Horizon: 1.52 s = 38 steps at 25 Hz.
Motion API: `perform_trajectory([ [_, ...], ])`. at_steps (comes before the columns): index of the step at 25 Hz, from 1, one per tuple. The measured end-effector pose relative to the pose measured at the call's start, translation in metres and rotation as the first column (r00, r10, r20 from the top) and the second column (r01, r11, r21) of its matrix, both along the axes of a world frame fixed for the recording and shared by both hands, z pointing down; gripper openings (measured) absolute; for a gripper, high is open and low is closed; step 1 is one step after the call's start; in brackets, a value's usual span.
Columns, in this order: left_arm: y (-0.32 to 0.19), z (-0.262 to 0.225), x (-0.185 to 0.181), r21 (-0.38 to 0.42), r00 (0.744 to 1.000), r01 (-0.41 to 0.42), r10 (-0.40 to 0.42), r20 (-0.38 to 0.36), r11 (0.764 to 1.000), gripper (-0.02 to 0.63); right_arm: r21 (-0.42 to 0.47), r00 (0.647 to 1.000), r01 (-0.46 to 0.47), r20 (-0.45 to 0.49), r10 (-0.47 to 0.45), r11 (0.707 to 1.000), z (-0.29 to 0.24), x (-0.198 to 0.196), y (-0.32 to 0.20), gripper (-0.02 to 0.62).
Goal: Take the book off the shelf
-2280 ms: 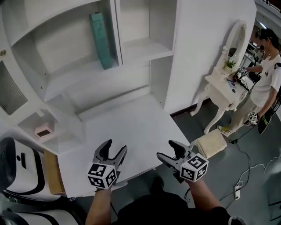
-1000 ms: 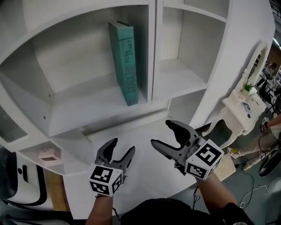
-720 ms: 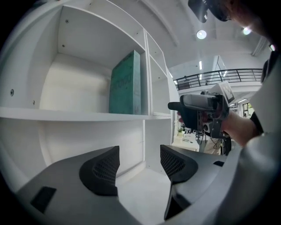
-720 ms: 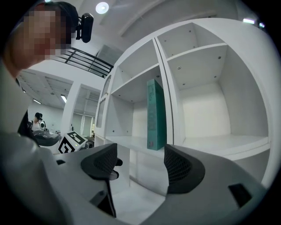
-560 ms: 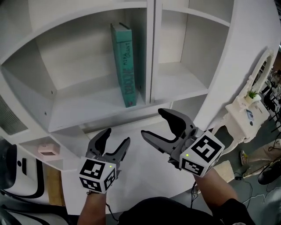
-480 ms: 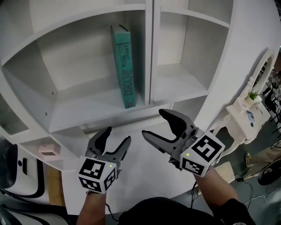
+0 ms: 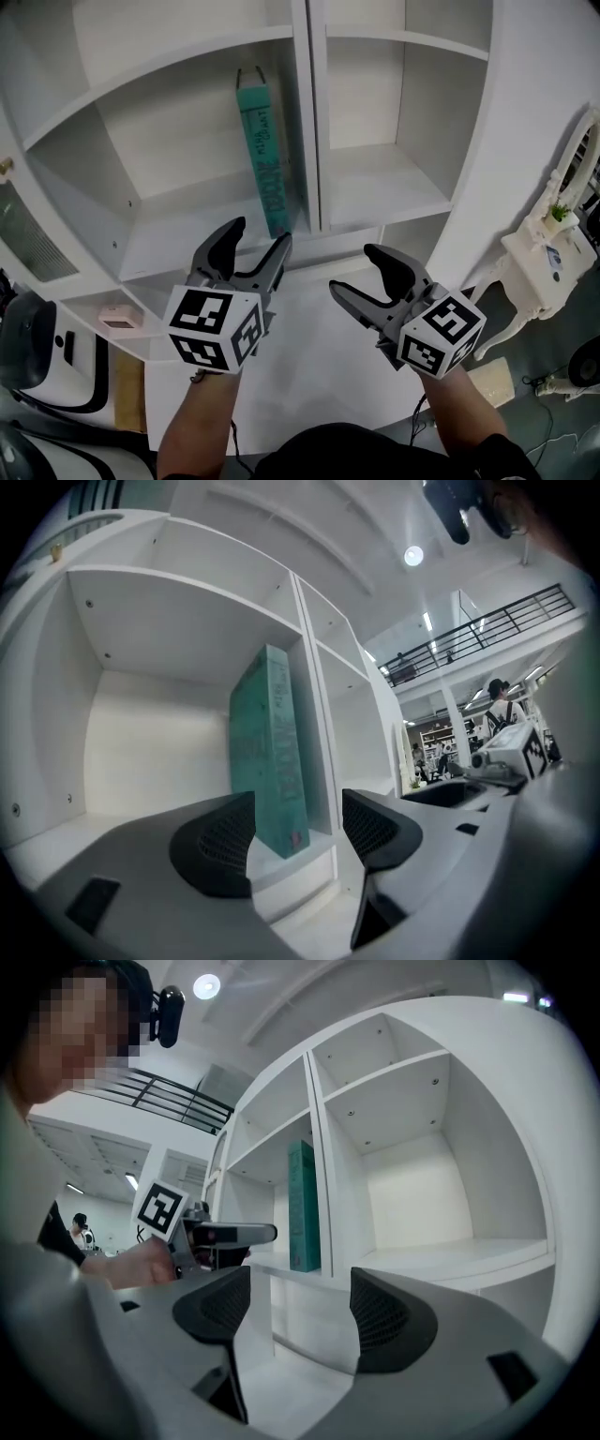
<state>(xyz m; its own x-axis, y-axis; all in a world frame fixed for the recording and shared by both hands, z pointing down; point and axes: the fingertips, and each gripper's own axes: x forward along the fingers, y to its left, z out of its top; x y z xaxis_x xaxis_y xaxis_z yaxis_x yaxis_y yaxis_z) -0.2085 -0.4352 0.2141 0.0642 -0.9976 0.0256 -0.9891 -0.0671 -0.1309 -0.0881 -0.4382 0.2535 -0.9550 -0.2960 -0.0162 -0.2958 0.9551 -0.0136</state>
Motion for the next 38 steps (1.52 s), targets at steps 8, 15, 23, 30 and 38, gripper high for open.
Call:
perform_trajectory([
  [8, -0.032, -0.019, 0.005, 0.003, 0.999, 0.029, -0.03, 0.038, 1.0, 0.298, -0.134, 0.996, -0.006, -0.085, -0.006, 0.991, 0.077, 0.01, 0.004, 0.345],
  [15, -0.055, -0.026, 0.002, 0.006, 0.996, 0.078, -0.078, 0.039, 0.997, 0.298, -0.178, 0.995, -0.017, -0.096, 0.0, 0.984, 0.097, 0.022, -0.001, 0.344],
  [23, -0.058, -0.03, -0.002, 0.018, 0.984, 0.103, -0.105, 0.141, 0.994, 0.298, -0.2, 0.997, -0.038, -0.073, 0.024, 0.979, 0.1, 0.029, -0.007, 0.341],
  [30, -0.063, -0.026, -0.014, -0.001, 0.981, 0.125, -0.123, 0.151, 0.992, 0.296, -0.2, 0.997, -0.032, -0.08, 0.017, 0.979, 0.101, 0.024, -0.003, 0.337],
  [38, -0.042, -0.03, -0.044, -0.01, 0.981, 0.138, -0.136, 0.141, 0.99, 0.219, -0.215, 0.995, -0.06, -0.093, 0.04, 0.975, 0.109, 0.028, -0.009, 0.333],
])
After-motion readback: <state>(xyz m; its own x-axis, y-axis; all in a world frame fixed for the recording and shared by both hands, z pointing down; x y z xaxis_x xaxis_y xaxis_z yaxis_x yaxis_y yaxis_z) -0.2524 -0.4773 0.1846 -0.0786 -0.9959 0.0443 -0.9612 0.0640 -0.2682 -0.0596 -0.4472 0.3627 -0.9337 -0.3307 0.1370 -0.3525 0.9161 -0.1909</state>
